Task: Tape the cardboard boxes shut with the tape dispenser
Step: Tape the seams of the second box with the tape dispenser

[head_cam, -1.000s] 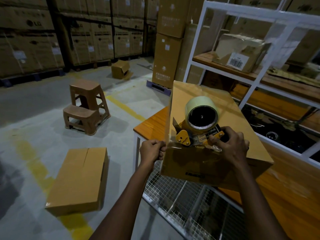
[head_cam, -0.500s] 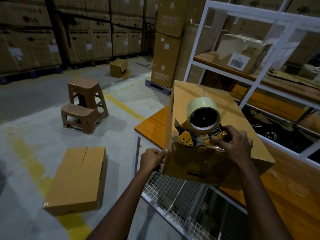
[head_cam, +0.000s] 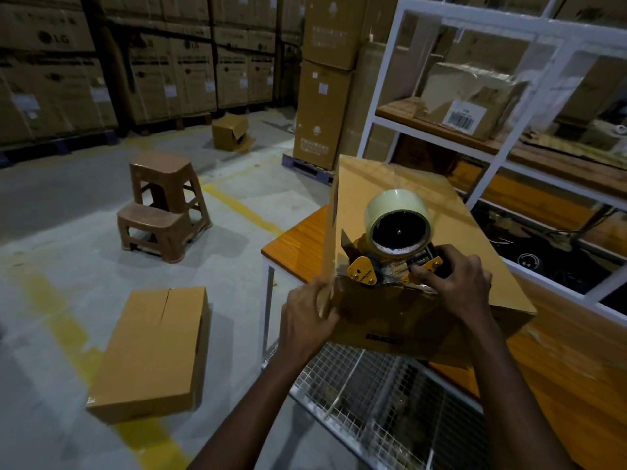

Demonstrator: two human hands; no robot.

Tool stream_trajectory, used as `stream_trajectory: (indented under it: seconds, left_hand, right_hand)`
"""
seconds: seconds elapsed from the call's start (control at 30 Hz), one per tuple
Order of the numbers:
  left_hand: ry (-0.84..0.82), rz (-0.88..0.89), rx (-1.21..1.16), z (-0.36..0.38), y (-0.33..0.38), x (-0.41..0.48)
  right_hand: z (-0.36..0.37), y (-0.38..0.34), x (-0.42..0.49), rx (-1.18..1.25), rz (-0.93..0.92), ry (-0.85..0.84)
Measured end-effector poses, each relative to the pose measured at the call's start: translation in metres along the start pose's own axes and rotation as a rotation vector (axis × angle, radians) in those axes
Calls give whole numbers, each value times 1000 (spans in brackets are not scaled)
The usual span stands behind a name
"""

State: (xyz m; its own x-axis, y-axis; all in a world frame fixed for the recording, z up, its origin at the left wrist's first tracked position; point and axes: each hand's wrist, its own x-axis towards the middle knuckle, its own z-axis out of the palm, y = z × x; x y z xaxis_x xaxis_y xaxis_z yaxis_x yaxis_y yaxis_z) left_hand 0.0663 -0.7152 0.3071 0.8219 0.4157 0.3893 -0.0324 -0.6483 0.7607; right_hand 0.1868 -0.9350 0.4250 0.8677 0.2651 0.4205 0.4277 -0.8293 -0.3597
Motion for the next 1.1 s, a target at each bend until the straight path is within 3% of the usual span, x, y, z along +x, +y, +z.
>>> stream_trajectory:
  seconds: [0.17, 0.47, 0.63, 0.93, 1.1]
  left_hand:
    - [58, 202, 182, 4, 1, 40]
    - [151, 313, 415, 1, 0, 42]
    - [153, 281, 431, 1, 5, 40]
    - [240, 194, 512, 7, 13, 33]
    - [341, 122, 642, 25, 38, 19]
  right_hand:
    - [1, 4, 1, -17, -26, -5]
    - [0, 9, -1, 26, -69, -11]
    - [-11, 40, 2, 34, -58, -44]
    - [-65, 176, 1, 103, 39, -41]
    - [-64, 200, 3, 145, 3, -66]
